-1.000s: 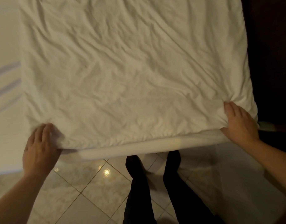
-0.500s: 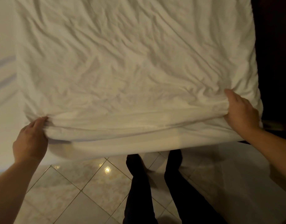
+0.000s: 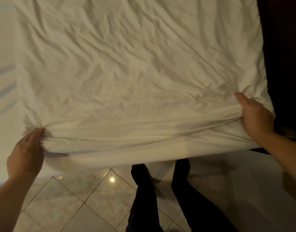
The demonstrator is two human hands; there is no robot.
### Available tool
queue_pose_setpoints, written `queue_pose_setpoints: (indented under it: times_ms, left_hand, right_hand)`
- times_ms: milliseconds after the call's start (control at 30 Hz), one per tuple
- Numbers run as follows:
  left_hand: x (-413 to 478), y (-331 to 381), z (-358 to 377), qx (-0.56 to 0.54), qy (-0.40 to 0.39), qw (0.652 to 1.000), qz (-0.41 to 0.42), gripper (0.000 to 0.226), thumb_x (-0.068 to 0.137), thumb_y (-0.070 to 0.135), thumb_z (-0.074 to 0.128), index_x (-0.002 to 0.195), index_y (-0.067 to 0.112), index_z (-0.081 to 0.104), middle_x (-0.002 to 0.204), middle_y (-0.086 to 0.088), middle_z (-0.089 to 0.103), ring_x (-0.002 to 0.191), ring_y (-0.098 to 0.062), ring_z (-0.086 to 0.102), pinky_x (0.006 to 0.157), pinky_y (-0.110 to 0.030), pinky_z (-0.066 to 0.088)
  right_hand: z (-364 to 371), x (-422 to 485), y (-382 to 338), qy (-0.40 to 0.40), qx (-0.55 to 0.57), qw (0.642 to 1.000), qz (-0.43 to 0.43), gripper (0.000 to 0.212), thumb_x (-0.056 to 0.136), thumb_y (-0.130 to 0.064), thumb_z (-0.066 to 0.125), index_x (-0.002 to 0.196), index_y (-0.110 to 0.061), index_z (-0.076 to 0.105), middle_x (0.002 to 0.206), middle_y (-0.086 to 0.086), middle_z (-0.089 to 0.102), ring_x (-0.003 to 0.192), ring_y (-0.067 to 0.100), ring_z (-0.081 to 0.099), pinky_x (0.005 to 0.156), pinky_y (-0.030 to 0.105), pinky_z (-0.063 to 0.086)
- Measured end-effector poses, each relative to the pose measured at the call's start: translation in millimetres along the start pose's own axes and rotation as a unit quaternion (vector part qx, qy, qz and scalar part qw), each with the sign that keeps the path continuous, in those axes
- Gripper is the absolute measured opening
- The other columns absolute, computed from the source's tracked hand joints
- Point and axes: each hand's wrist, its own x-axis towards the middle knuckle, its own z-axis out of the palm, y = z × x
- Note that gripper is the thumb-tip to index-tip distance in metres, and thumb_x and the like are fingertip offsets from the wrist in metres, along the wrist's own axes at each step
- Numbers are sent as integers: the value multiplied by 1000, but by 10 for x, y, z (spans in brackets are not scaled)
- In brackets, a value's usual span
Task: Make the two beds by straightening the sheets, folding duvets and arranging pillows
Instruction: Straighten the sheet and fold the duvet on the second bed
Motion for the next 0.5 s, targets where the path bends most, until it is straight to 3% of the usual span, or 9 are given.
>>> queue_pose_setpoints:
  times_ms: [100, 233, 400, 500]
  left_hand:
    - [-64, -6, -82, 5, -27, 1000, -1, 59, 88, 20, 42, 145, 33, 50, 146, -6, 57, 103, -50, 67, 85, -57, 55]
    - [-273, 116, -483, 27, -92, 995, 7, 75, 85, -7, 55, 149, 31, 45, 143, -12, 58, 91, -51, 69, 71, -56, 56]
    - [-564, 224, -1080, 48, -110, 992, 24, 75, 88, -13, 51, 155, 21, 47, 154, -17, 50, 125, -45, 62, 84, -57, 56]
    - [-767, 258, -1473, 74, -134, 987, 43, 75, 92, -11, 46, 160, 20, 37, 162, -6, 41, 143, -32, 49, 95, -51, 54]
  right_hand:
    - [-43, -118, 105, -36, 4, 999, -13, 76, 81, 13, 54, 150, -16, 41, 123, 25, 59, 98, 46, 60, 68, 51, 56]
    - [-364, -215, 176, -44, 12, 999, -29, 85, 72, 23, 62, 148, -13, 46, 140, 22, 55, 118, 45, 58, 82, 56, 57]
    - [-946, -373, 244, -83, 0, 996, -11, 78, 86, 6, 68, 153, -21, 38, 151, 16, 46, 133, 40, 48, 106, 54, 44]
    - [-1298, -536, 254, -95, 10, 995, 0, 84, 83, 17, 57, 152, -23, 33, 152, 16, 44, 134, 41, 46, 108, 54, 41]
